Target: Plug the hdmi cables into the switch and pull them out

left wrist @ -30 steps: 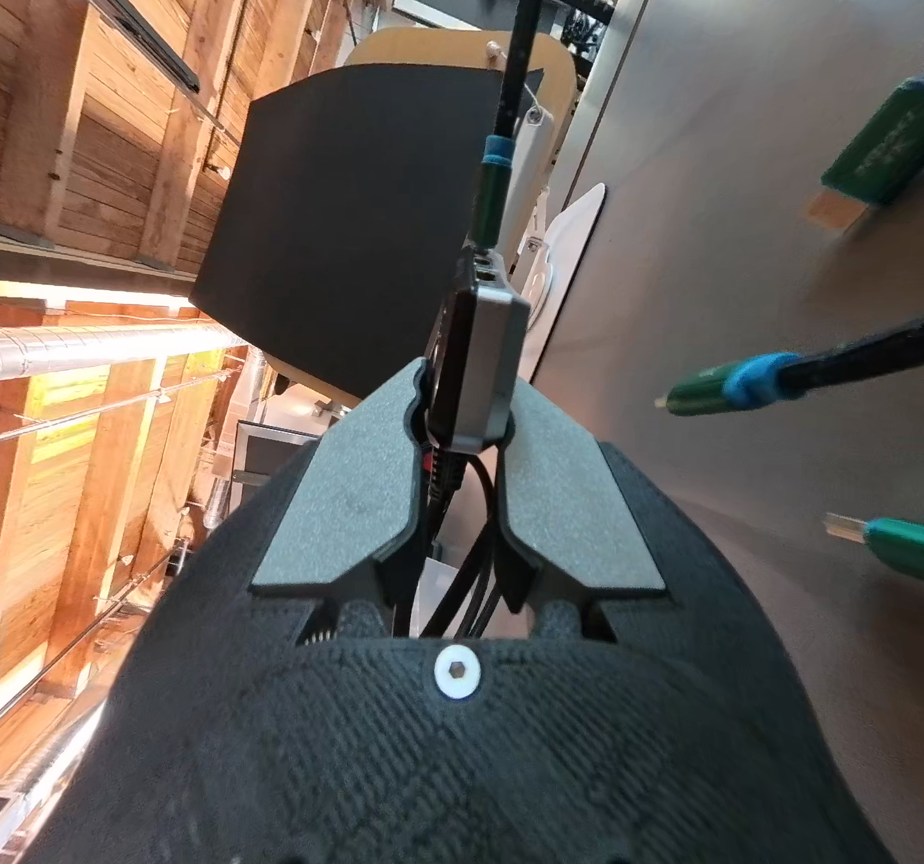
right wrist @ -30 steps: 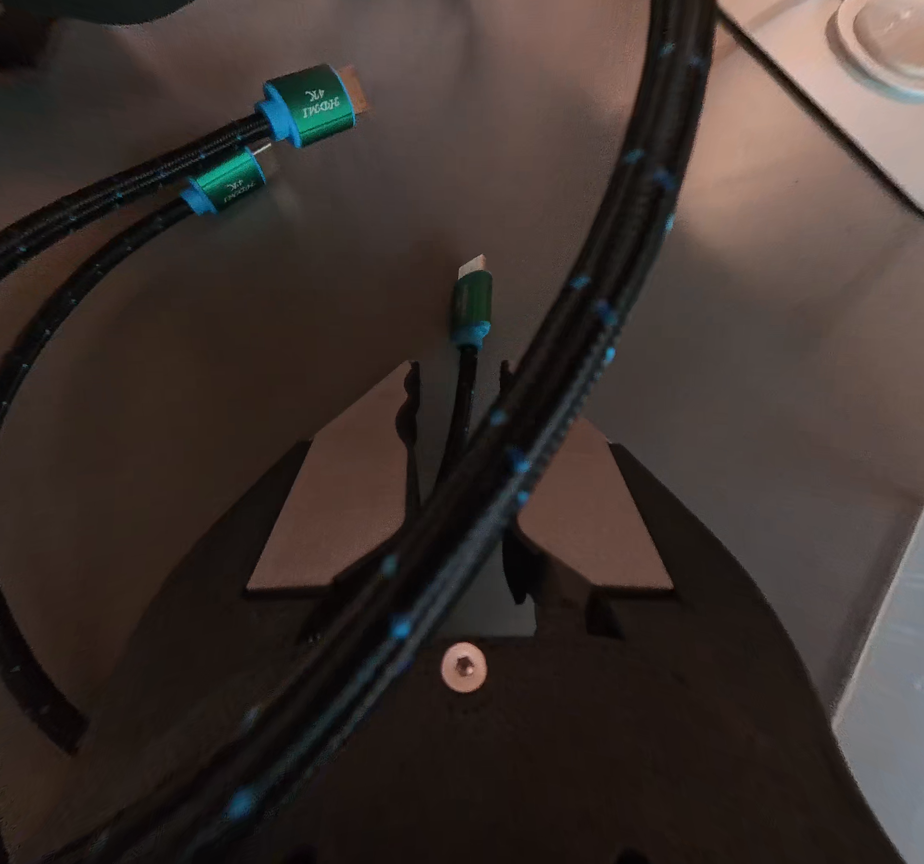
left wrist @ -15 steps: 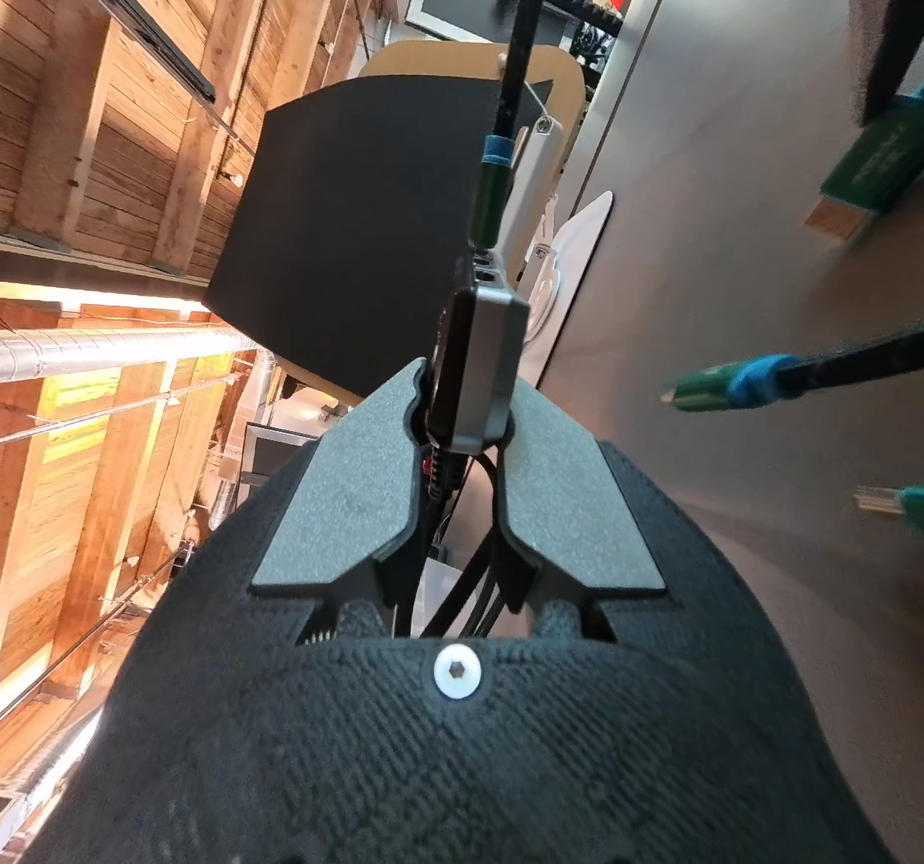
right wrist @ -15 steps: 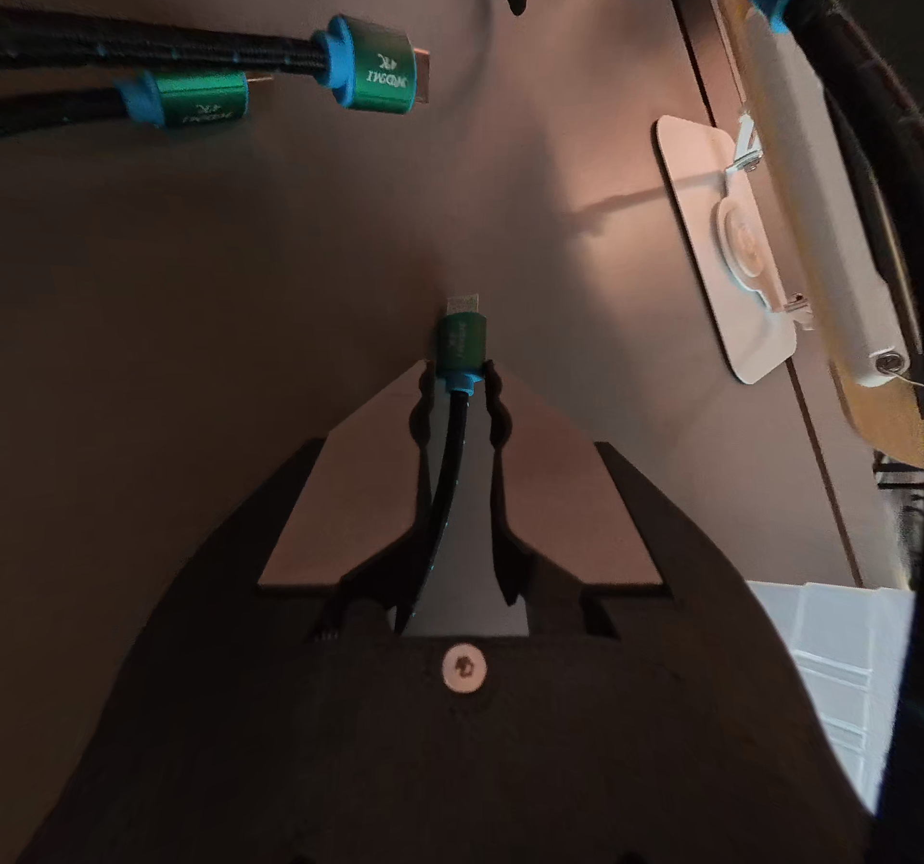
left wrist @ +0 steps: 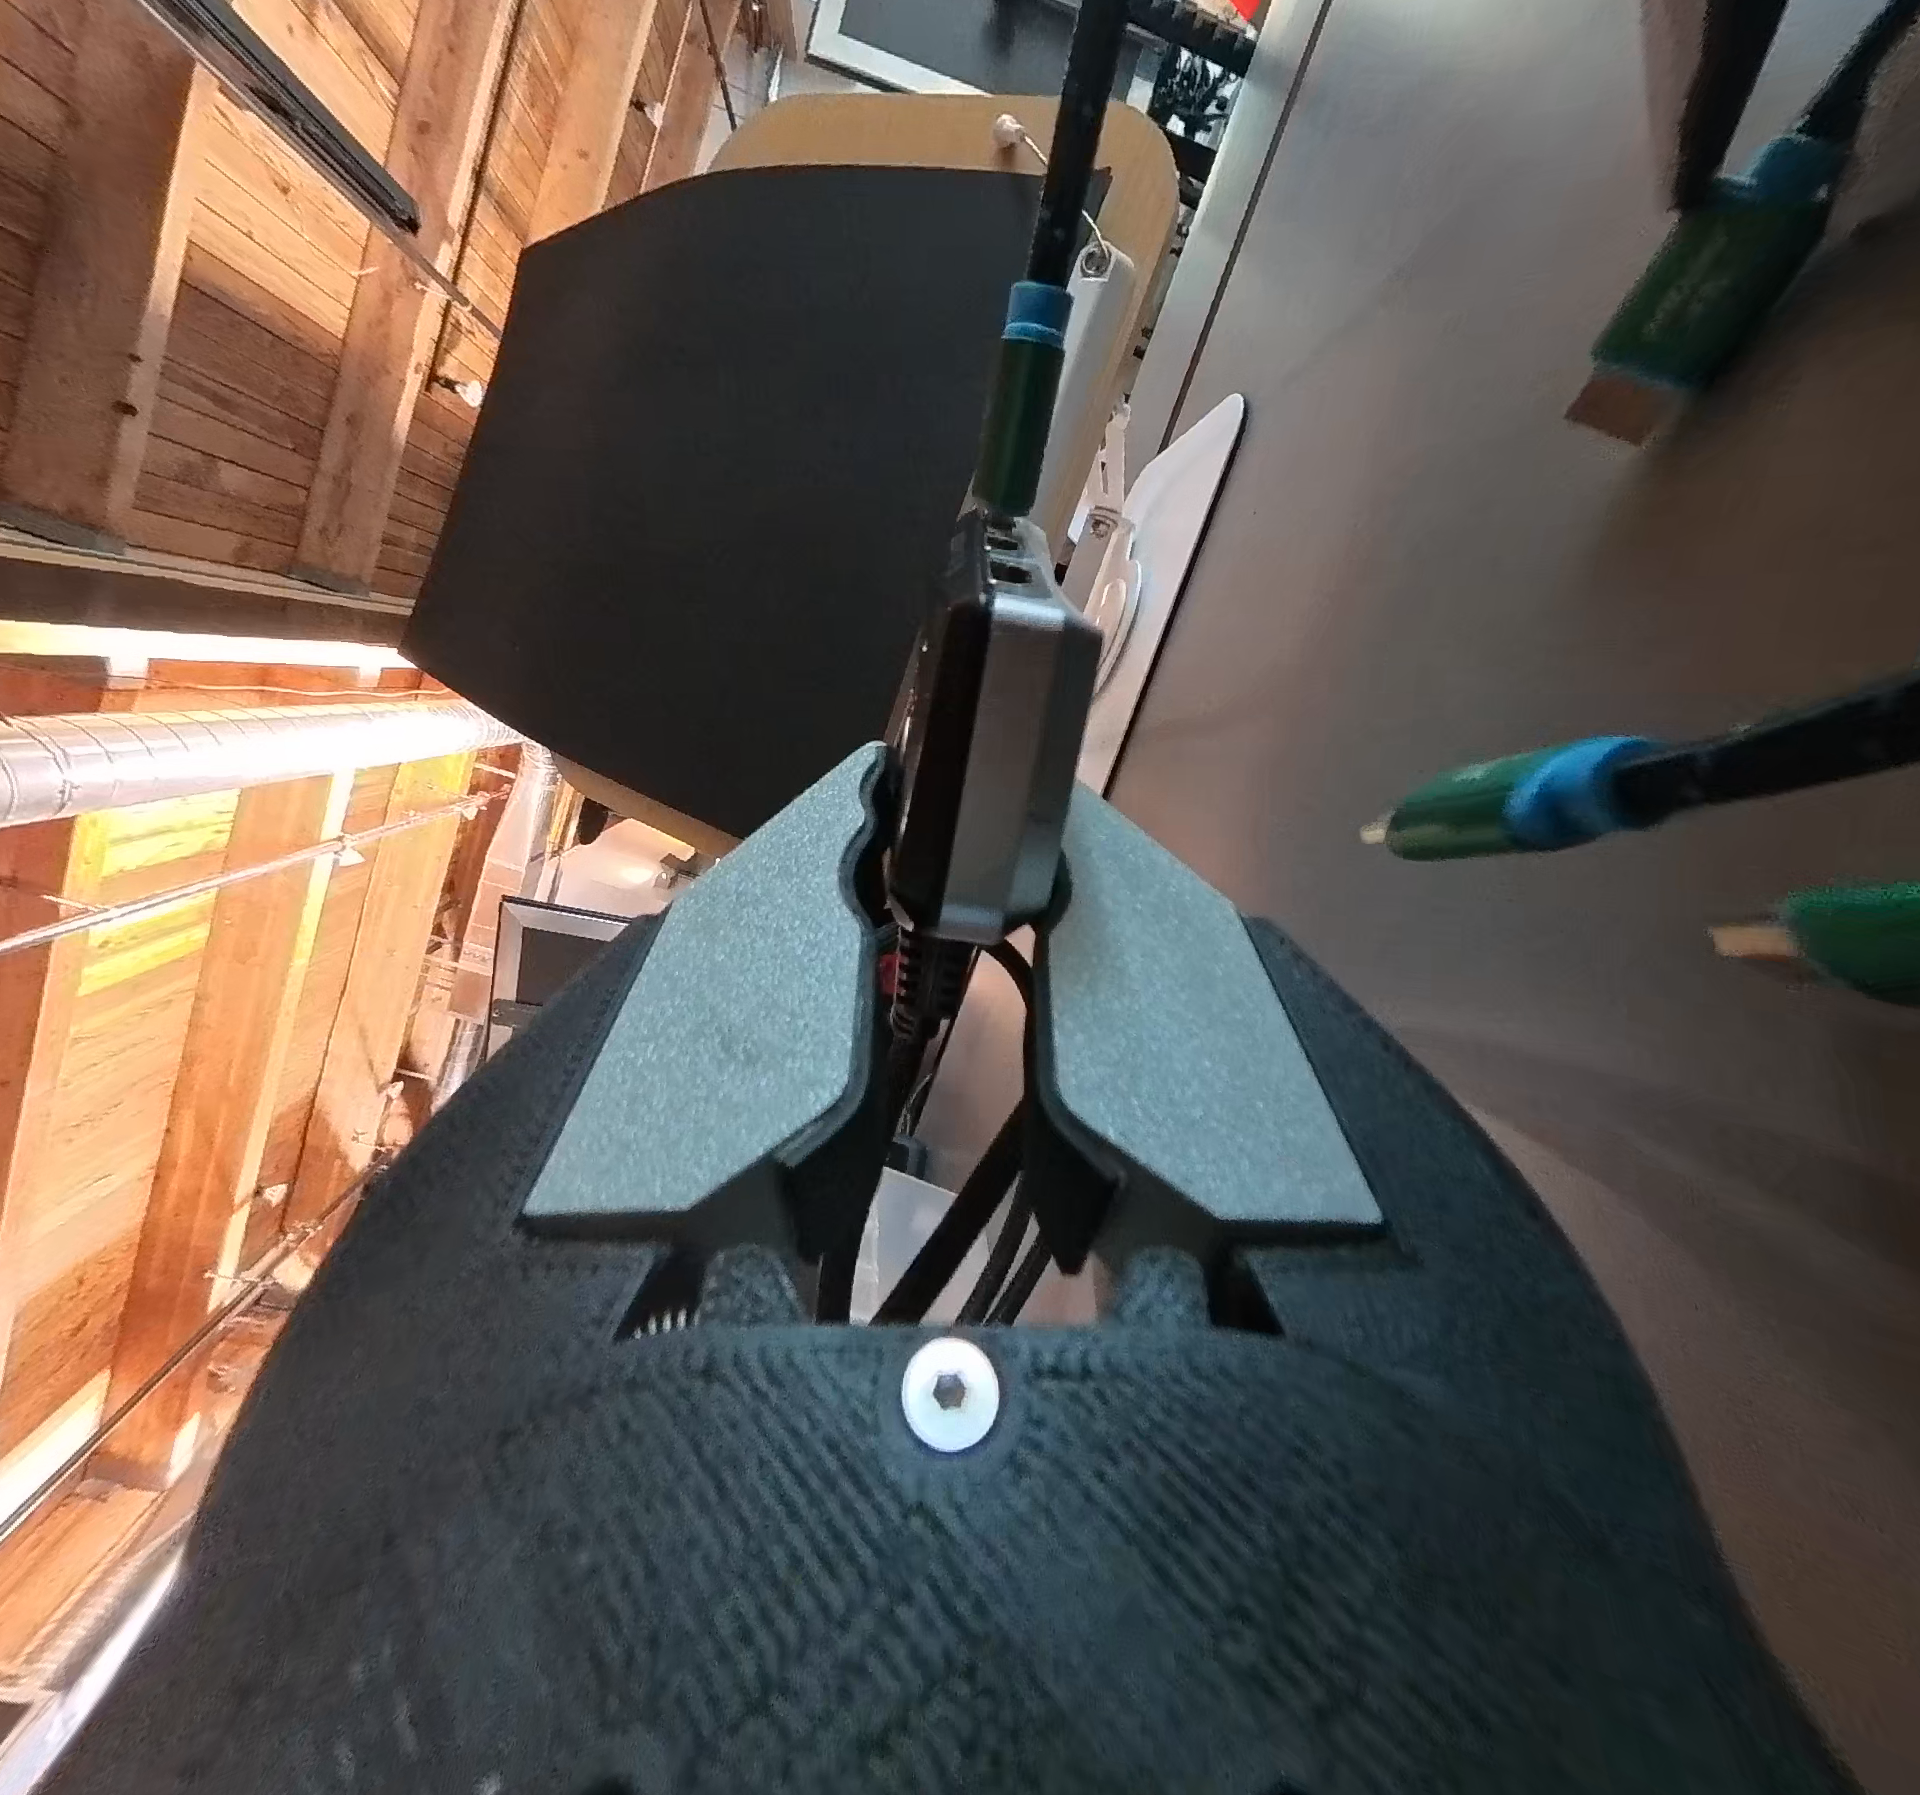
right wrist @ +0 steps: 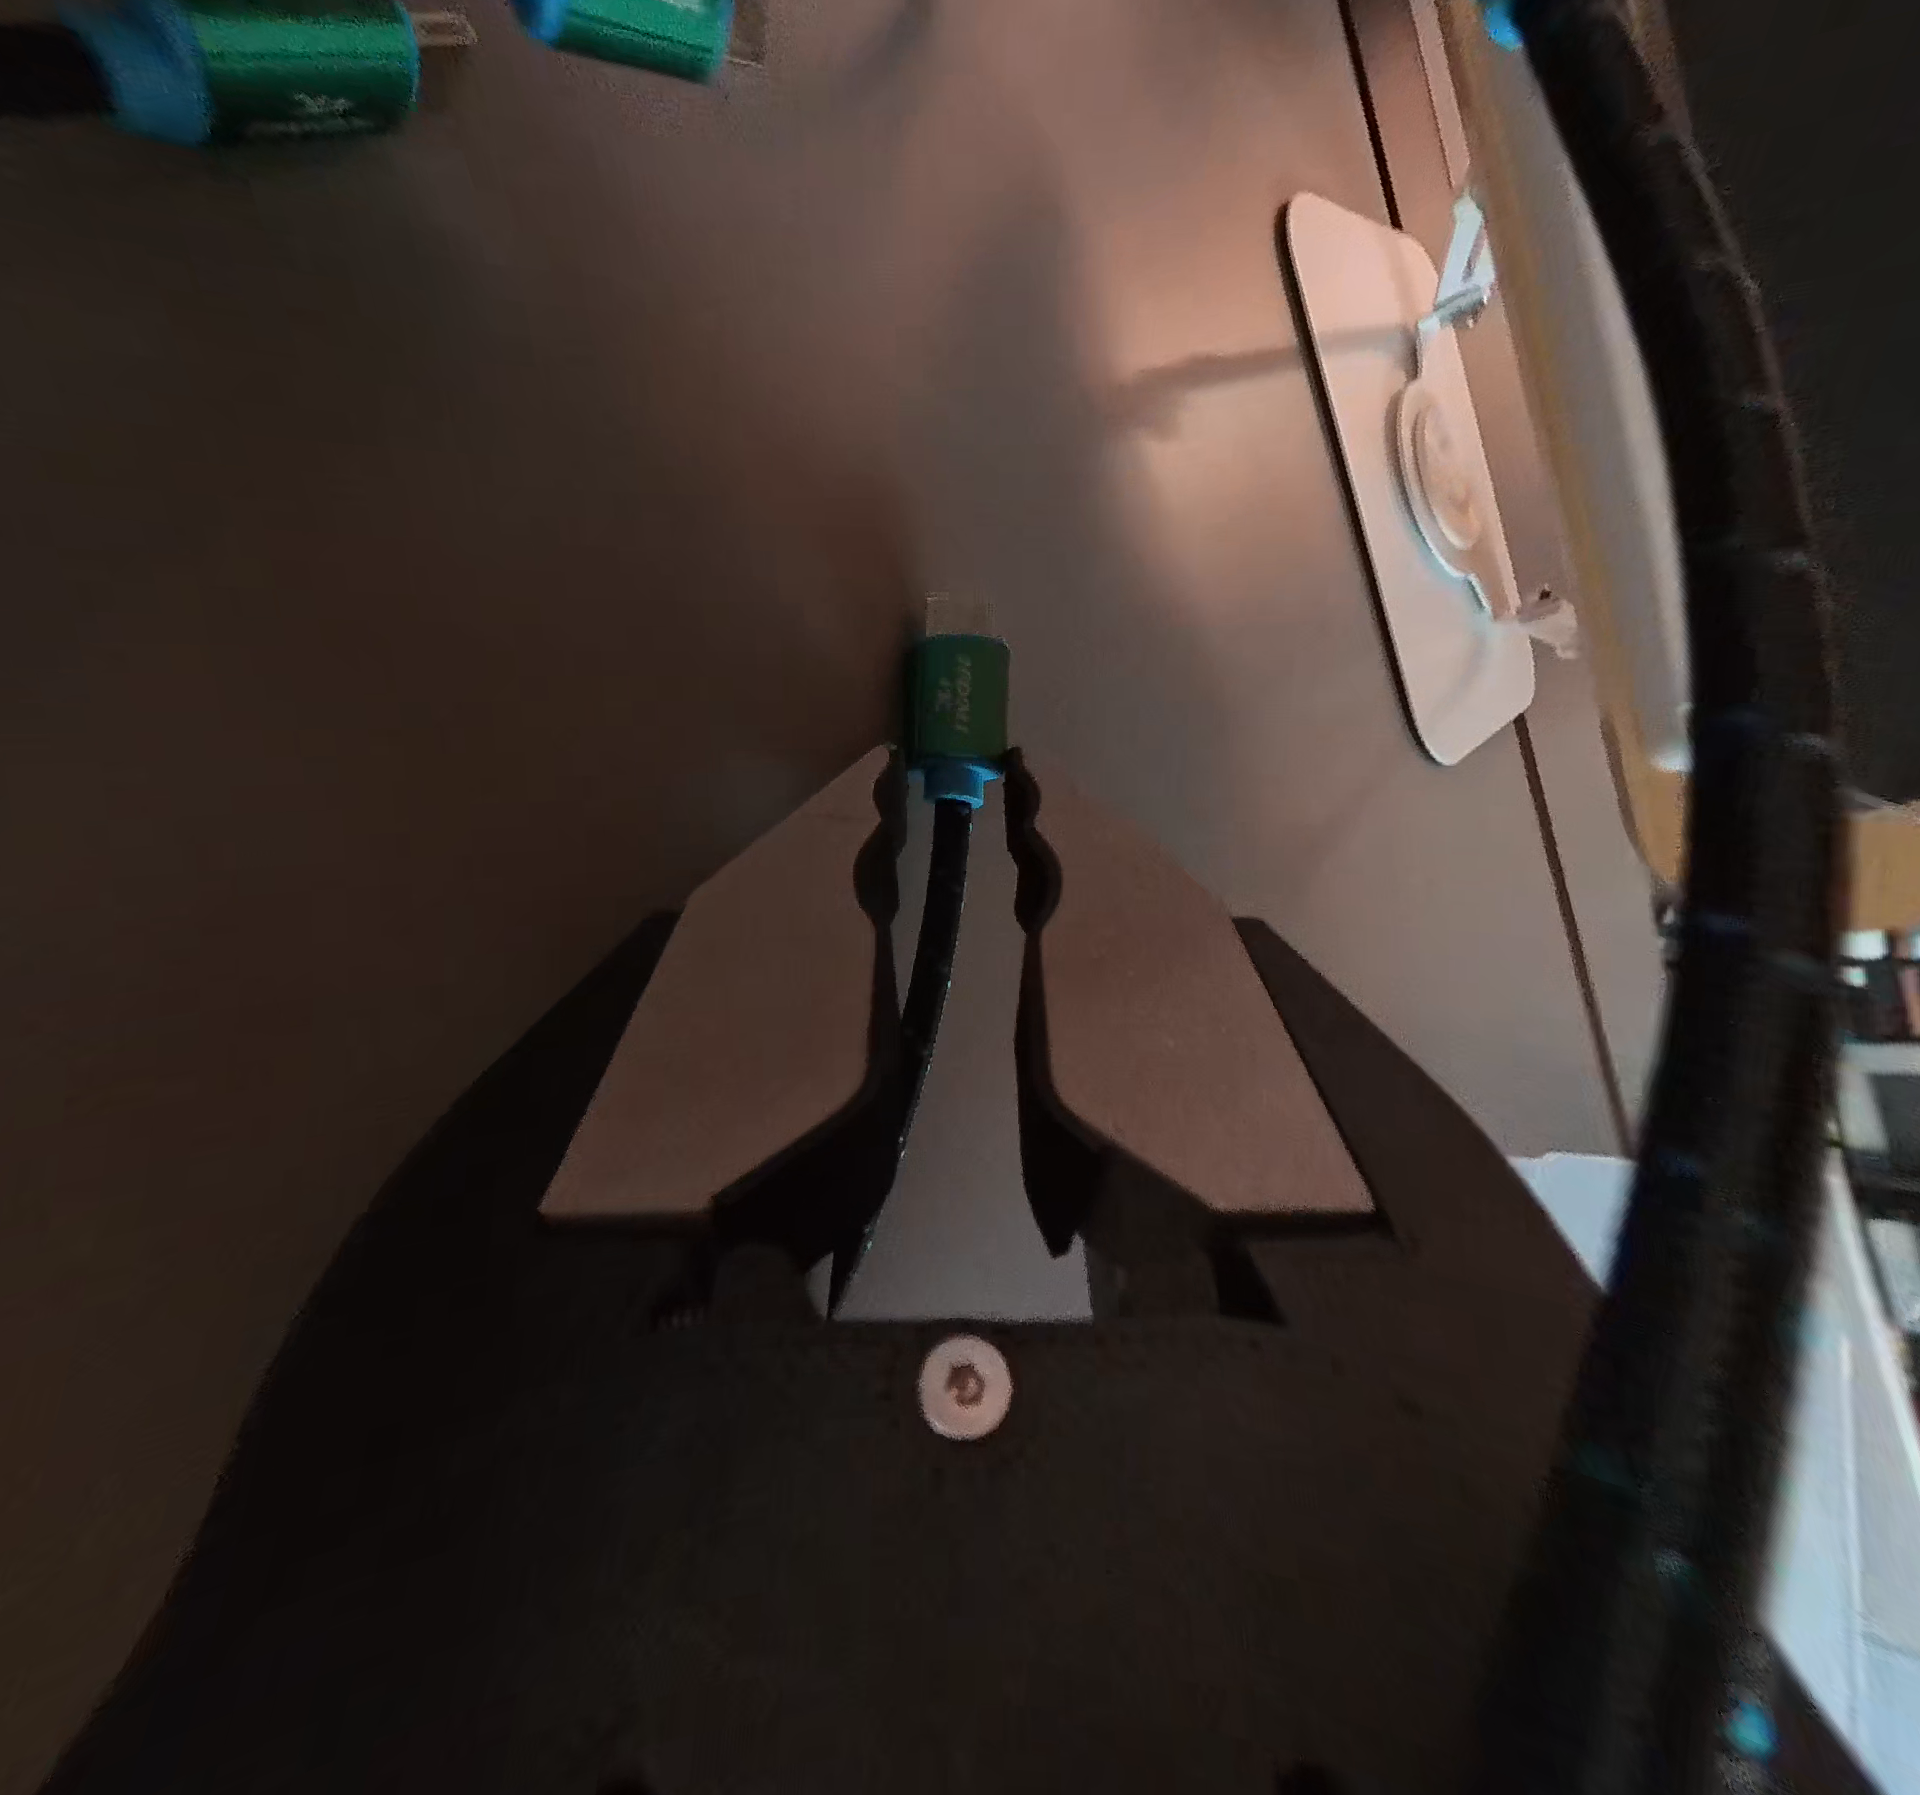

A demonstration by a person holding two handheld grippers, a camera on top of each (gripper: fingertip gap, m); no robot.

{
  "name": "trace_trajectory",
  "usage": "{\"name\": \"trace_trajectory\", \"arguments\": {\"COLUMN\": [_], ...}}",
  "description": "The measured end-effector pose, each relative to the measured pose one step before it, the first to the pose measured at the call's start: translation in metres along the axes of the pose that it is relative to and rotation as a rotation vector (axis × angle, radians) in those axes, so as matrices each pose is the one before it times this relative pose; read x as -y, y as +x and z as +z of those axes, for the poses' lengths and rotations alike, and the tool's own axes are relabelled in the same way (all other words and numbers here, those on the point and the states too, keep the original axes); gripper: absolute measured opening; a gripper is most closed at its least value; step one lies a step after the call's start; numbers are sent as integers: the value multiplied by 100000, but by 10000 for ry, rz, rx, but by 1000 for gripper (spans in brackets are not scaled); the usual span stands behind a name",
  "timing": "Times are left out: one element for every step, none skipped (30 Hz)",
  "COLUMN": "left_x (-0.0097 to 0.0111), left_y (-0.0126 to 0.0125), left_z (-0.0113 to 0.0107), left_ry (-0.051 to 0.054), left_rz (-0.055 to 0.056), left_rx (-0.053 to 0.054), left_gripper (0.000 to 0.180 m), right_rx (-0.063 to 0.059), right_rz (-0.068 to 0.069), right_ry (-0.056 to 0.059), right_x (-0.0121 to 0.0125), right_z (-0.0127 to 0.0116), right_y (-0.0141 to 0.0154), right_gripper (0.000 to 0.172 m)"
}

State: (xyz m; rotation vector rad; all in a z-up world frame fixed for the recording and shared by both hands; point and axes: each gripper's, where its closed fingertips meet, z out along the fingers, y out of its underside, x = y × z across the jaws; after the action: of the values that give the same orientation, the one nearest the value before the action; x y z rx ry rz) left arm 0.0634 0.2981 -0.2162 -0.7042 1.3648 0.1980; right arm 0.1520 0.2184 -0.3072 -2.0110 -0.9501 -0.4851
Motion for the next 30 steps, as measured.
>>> {"name": "trace_trajectory", "arguments": {"left_x": [-36,-11,23,29,26,-4,-31,-25,-2,12,17,-1,1,-11,-5,-4,32,51,20,23,14,10,-13,-14,-34,-40,-11,30,51,31], "left_y": [40,93,86,71,64,61,64,73,104,88,63,58,45,24,15,31,45,25,27,18,-2,-24,-41,-55,-48,-32,-6,-16,-12,-24], "left_z": [15,3,-14,-17,-6,-1,20,21,15,14,6,6,6,3,4,-6,-6,-2,3,5,-3,-9,-18,-13,3,9,19,0,-21,-23], "left_ry": [-21,-13,2,8,2,-6,-15,-14,-3,6,2,-6,-6,-7,-6,3,20,21,-3,0,4,11,2,-3,-8,-8,3,7,14,18], "left_rz": [67,76,68,54,39,46,68,61,32,20,22,21,15,9,3,-1,1,2,4,9,6,-6,-15,-8,-5,-16,-27,-17,-1,0], "left_rx": [-3,-19,-23,-14,-15,-13,-7,-16,-37,-35,-23,-21,-16,-6,-4,-15,-17,-7,-9,-5,0,5,11,19,17,2,-8,-6,1,3], "left_gripper": [22,22,22,22,22,22,22,22,22,22,22,22,22,22,22,22,22,22,22,22,22,21,22,22,22,22,22,22,22,21], "right_rx": [160,344,333,258,243,68,236,137,109,103,1,-74,-8,110,153,216,240,148,150,-97,-219,-77,9,-39,-209,-266,-213,-158,-152,-91], "right_rz": [368,523,592,612,636,624,605,565,429,340,255,143,31,-73,-147,-235,-299,-283,-356,-442,-494,-447,-322,-222,-173,-204,-226,-190,-150,-131], "right_ry": [4,140,170,153,156,194,224,200,205,25,-63,-45,20,97,81,26,25,-112,-229,-173,-78,-27,-38,-190,-363,-326,28,-36,-53,-23], "right_x": [-119,71,109,67,24,37,172,116,89,-155,-266,-191,-13,152,127,26,-21,-232,-358,-145,93,199,143,-141,-454,-394,174,114,40,52], "right_z": [-34,-112,-188,-207,-231,-370,-358,-339,-266,-124,-28,-44,-147,-214,-191,-96,61,198,286,254,181,153,216,333,423,363,133,107,123,131], "right_y": [46,-97,14,200,242,565,325,428,349,245,273,228,13,-287,-443,-599,-685,-550,-568,-281,-138,-331,-376,-179,184,285,183,148,164,48], "right_gripper": [15,15,15,14,11,0,0,0,0,0,0,0,0,0,0,0,11,17,18,16,19,19,19,19,20,20,18,19,20,19]}}
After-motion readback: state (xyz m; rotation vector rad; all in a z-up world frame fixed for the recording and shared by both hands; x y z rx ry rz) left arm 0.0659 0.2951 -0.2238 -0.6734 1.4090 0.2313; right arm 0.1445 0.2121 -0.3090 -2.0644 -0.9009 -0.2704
